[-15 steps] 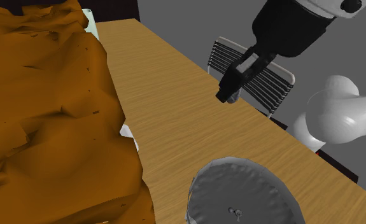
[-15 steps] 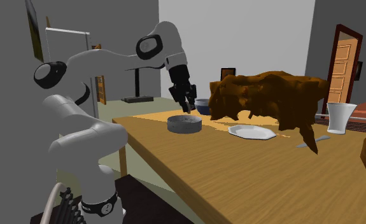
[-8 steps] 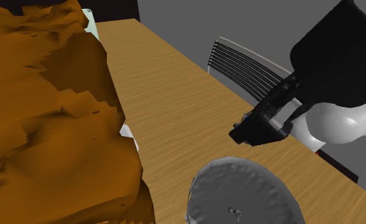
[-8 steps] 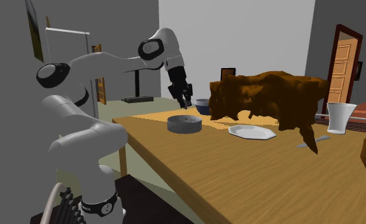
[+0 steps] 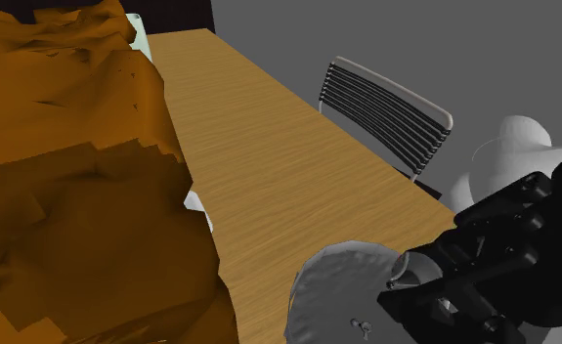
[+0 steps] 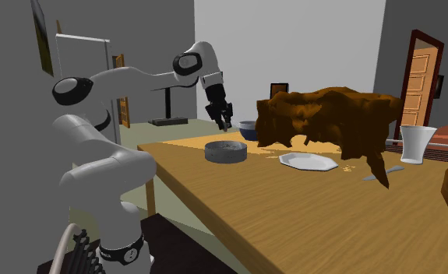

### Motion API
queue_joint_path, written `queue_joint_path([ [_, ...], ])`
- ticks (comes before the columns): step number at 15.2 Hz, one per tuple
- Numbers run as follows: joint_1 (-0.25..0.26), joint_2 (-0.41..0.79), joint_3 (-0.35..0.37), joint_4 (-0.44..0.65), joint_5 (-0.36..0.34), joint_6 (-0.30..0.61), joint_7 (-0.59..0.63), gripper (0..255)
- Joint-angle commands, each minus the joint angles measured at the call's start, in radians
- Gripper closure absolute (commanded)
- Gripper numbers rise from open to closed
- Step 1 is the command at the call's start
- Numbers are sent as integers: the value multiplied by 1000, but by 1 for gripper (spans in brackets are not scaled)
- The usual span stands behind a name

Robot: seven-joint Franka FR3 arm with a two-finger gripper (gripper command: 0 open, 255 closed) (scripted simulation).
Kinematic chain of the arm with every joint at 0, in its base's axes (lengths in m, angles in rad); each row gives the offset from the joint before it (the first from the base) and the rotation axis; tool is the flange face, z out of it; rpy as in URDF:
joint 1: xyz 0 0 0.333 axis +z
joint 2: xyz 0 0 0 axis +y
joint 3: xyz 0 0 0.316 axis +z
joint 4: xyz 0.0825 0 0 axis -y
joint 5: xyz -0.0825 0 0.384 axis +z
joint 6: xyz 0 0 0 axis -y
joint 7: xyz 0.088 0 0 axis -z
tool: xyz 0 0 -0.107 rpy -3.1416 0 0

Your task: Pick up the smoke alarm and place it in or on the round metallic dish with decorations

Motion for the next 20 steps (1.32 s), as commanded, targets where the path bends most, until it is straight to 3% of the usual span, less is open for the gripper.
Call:
queue_joint_path([
  [1, 6, -9, 14, -20, 12, 14, 5, 255],
  [10, 39, -54, 81, -141, 75, 103, 11, 255],
  [18, 39, -54, 81, -141, 75, 103, 11, 255],
  [19, 39, -54, 81, -141, 75, 103, 11, 0],
  [20, 39, -54, 81, -141, 75, 103, 11, 0],
])
